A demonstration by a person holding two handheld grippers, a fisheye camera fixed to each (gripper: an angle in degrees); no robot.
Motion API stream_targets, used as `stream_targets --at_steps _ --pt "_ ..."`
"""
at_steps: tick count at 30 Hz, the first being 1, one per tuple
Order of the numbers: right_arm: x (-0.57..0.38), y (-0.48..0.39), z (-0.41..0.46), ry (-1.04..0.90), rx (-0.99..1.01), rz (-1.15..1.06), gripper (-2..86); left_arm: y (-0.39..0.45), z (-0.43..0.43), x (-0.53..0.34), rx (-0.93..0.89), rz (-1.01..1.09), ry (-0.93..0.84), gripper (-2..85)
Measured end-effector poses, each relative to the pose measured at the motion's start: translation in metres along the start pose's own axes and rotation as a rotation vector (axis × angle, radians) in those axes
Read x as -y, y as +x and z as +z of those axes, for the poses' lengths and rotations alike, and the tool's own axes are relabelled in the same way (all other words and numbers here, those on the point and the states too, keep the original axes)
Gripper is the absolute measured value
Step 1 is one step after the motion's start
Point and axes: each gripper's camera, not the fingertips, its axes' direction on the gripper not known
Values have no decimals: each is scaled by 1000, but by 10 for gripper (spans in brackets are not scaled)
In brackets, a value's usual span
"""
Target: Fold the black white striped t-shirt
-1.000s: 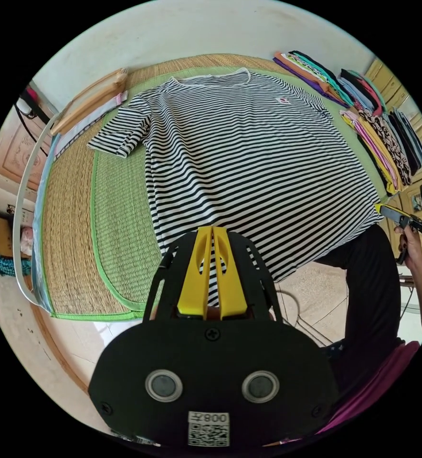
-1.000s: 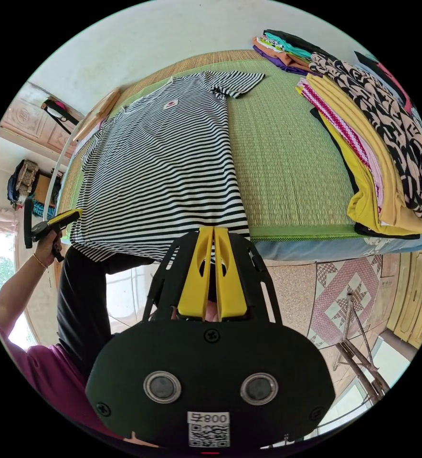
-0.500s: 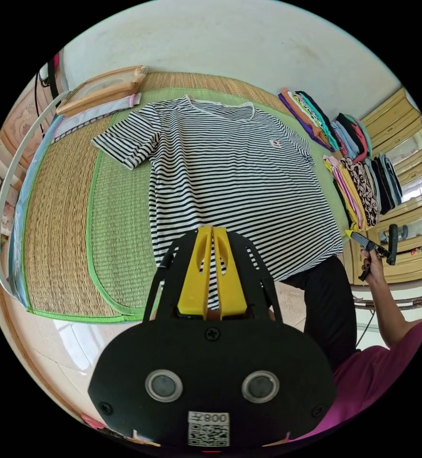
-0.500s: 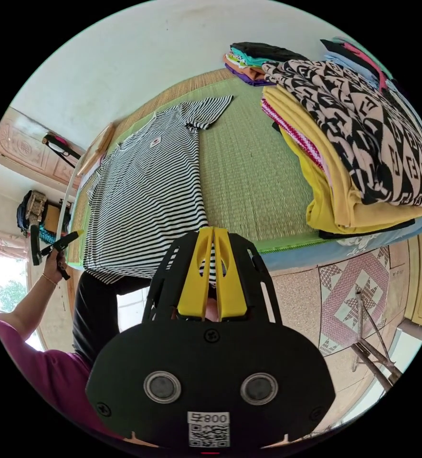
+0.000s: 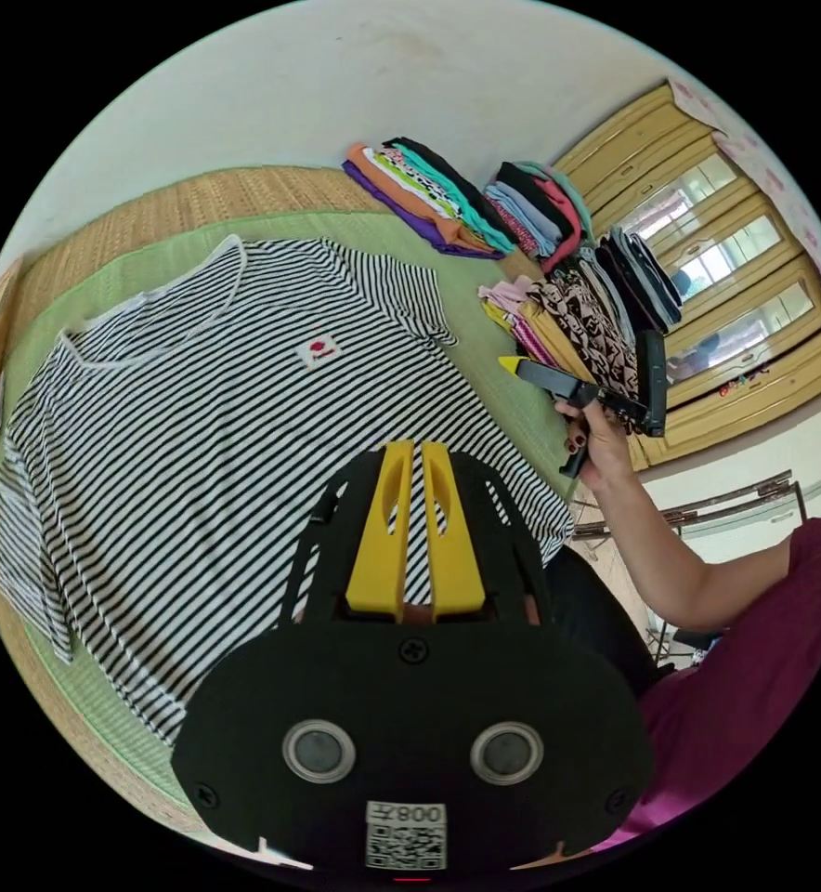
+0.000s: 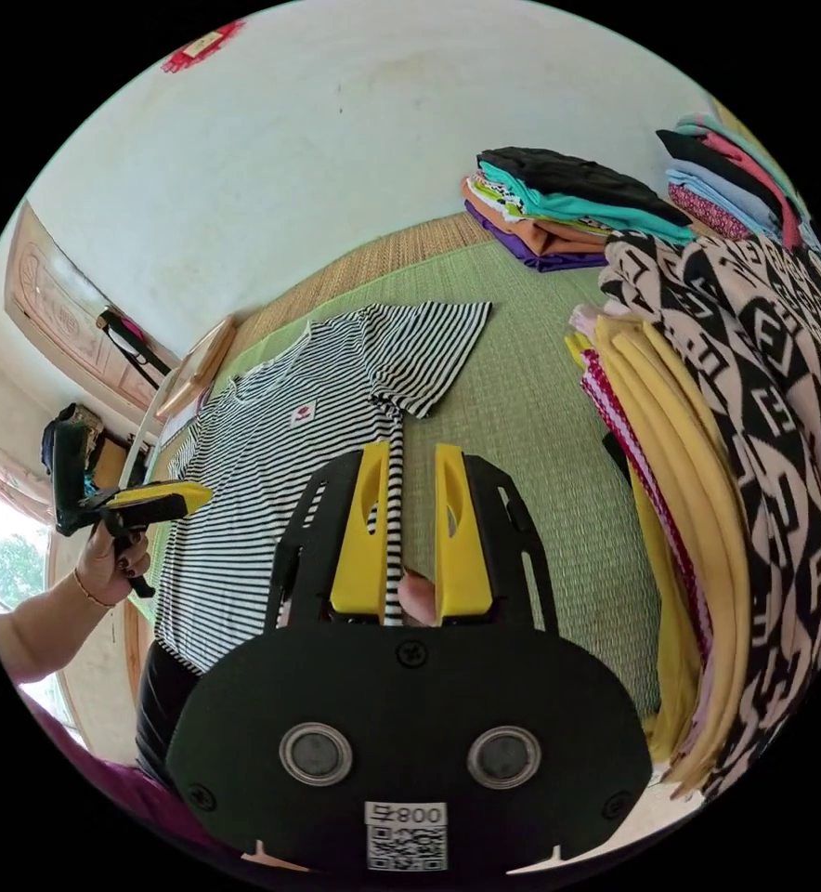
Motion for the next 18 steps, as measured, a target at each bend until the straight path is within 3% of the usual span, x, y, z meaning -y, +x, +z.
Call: stream_targets --at_steps 9,18 --pt "33 -5 65 -60 -61 -8 87 9 127 152 31 227 -48 35" --pt "36 -6 73 -46 -81 -13 60 23 265 242 174 347 -169 66"
